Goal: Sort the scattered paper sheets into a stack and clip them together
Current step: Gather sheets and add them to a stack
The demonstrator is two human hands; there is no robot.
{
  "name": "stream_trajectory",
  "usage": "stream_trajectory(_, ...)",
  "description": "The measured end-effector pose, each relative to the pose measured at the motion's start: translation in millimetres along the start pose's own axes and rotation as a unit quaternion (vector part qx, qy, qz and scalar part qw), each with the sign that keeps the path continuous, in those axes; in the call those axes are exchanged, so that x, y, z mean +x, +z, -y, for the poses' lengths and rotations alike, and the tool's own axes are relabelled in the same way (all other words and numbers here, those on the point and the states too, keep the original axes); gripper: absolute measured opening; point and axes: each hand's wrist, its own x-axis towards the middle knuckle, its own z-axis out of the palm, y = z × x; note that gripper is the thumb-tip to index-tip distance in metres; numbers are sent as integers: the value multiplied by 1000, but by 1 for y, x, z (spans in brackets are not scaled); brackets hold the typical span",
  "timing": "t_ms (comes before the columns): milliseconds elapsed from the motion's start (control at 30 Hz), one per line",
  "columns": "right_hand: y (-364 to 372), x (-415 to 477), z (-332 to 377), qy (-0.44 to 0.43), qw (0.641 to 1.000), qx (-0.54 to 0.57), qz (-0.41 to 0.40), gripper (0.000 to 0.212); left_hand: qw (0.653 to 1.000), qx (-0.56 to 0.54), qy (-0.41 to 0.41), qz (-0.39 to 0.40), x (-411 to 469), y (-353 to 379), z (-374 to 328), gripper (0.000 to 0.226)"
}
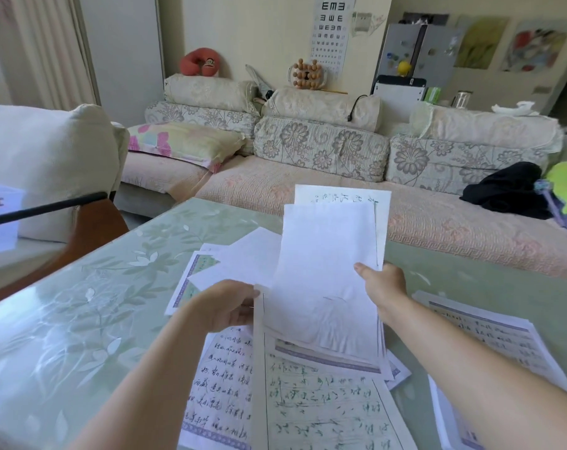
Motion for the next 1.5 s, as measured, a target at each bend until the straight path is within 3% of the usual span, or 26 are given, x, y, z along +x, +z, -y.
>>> stream_trajectory(167,-27,-5,-1,7,1000,9,7,19,998,54,-11,-31,-12,11,8,16)
stream_trajectory(267,-43,-5,-8,74,993,-35,82,27,988,107,4,-111,-12,18,9,20)
stream_trajectory(333,-52,-10,-15,124,979,-75,146,45,979,104,19,-173,-10,20,8,21)
stream_trajectory(367,-54,-10,-22,136,972,-99,166,53,979,88,28,-184,-8,21,9,21)
stream_trajectory(433,-54,-20,-28,136,964,-126,188,48,984,53,34,-167,-5,27,11,19)
stream_trajectory(500,-49,-27,-37,129,964,-144,185,46,987,32,32,-157,-5,33,13,16)
stream_trajectory(600,-39,-39,-40,114,963,-133,206,45,991,4,27,-134,-3,40,17,32)
stream_trajectory(800,-38,-53,-19,48,975,-113,187,59,989,-23,102,-102,-23,42,5,32)
stream_trajectory(933,-56,-59,9,45,975,-9,217,32,978,-70,183,-69,-54,45,-25,26)
stream_trajectory(1100,-69,-75,41,-23,984,19,175,17,947,-111,288,-93,-100,65,-69,22)
stream_trajectory(1300,-82,-97,77,-112,984,38,130,27,880,-40,446,-160,-148,97,-80,23)
stream_trajectory(1500,-89,-109,74,-111,983,28,146,40,875,52,433,-210,-156,102,-69,51)
